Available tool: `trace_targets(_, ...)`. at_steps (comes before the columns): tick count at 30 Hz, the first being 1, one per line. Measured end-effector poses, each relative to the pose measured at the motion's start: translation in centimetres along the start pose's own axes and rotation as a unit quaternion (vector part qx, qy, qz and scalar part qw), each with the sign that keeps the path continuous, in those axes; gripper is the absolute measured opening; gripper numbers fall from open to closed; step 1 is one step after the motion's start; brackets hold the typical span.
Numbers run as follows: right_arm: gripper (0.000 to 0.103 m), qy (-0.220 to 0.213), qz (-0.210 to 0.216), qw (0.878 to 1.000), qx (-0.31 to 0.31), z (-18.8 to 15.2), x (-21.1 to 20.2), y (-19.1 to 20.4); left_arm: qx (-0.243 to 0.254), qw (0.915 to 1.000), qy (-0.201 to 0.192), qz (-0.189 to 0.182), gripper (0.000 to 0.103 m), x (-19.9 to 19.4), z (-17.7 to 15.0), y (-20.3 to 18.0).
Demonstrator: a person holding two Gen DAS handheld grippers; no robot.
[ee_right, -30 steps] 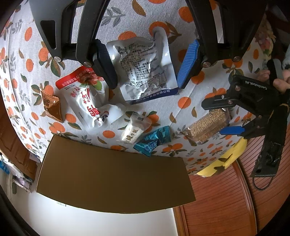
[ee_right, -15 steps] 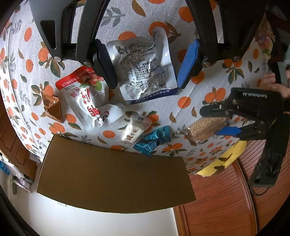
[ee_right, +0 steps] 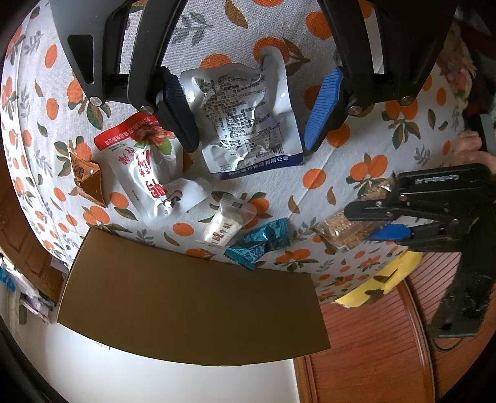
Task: Organize snacks
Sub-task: 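Close the left tool on the granola bar while the right tool grasps the silver pouch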
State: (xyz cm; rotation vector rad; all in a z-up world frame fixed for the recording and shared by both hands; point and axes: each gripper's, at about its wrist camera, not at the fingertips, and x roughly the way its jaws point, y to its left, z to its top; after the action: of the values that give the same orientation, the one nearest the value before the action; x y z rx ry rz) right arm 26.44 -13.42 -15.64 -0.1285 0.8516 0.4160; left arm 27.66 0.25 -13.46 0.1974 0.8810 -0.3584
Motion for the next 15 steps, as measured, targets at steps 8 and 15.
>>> trace_targets(8, 0.076, 0.007, -0.013, 1.000, -0.015, 0.0, 0.3, 0.5, -0.029, 0.9986, -0.040, -0.018, 0.042, -2.7, -0.5, 0.1)
trace_targets(15, 0.078, 0.018, -0.024, 0.999, -0.031, 0.2, 0.7, 0.9, -0.025, 0.9982, -0.050, -0.022, 0.042, -3.8, -0.9, -0.7)
